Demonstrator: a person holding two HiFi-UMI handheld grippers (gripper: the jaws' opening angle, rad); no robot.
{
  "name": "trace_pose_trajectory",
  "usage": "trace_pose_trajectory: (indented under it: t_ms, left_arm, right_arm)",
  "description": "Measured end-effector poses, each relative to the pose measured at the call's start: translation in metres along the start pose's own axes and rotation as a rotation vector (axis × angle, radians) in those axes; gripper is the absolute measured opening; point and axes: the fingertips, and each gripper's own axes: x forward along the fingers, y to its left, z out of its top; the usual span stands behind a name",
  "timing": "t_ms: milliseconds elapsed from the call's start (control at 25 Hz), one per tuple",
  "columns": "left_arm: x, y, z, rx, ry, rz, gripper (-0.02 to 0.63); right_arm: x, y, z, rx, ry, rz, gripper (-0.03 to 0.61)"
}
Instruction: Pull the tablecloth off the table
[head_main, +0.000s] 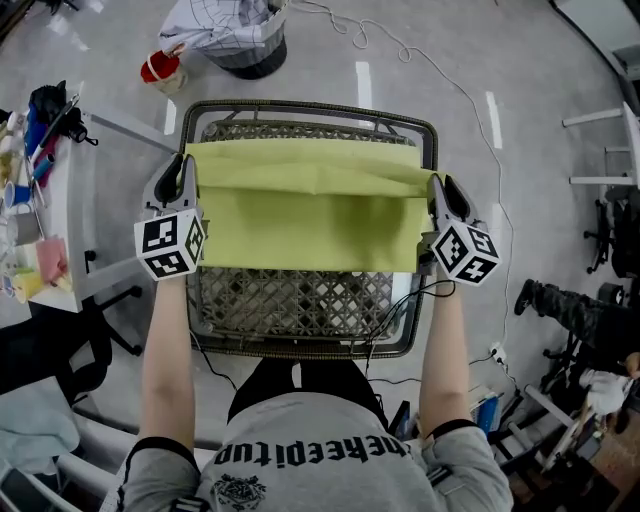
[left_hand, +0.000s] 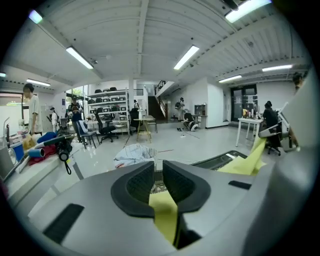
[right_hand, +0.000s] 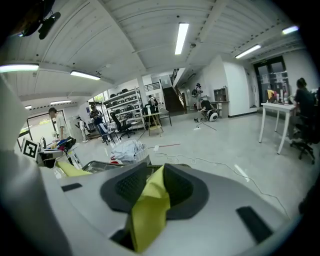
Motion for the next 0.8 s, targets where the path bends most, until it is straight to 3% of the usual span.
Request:
trace_pose_trajectory:
  t_ms: [280,640,720,800]
  left_arm:
    - [-0.004,0.012,0.011,-0.017,-0.01,0.022,0.052]
    - [-0.014,-0.011,0.0,0.018,0.003,-0.04,0.031]
    - [-0.019,-0.017,-0.003,0.005,0.01,-0.067,0.015]
    - [-0.025,-0.024,-0.005,-0.02,0.013,-0.091,0.014]
  right_arm:
    - [-0.002,0.001,0.01,-0.021,-0.034,-0.003,0.11]
    - [-0.015,-0.002,0.0,-0.01,-0.026,-0.01,0.109]
    - [-0.021,-0.001,-0.005,-0.001,-0.023,-0.007,0.095]
    - [-0.029,0.001,-0.009,0.003,-0.024,-0.001,0.041]
